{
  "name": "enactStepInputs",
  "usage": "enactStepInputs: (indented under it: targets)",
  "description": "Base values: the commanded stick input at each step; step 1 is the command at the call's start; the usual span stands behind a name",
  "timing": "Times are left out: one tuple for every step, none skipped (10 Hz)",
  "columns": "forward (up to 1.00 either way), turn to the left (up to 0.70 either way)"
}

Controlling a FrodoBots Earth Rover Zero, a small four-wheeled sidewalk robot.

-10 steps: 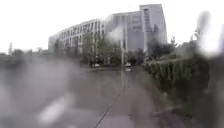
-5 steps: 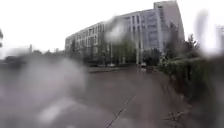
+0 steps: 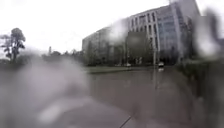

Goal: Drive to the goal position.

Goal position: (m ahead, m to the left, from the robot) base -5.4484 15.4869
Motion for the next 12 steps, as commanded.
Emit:
enactStepInputs:
  targets:
    - [0.00,0.70]
    - [0.00,0.70]
    - [0.00,0.70]
    - [0.00,0.70]
    - [0.00,0.70]
    - [0.00,0.70]
    - [0.00,0.70]
    - [0.00,0.70]
    - [0.00,0.70]
    - [0.00,0.70]
    - [0.00,0.70]
    - [0.00,0.70]
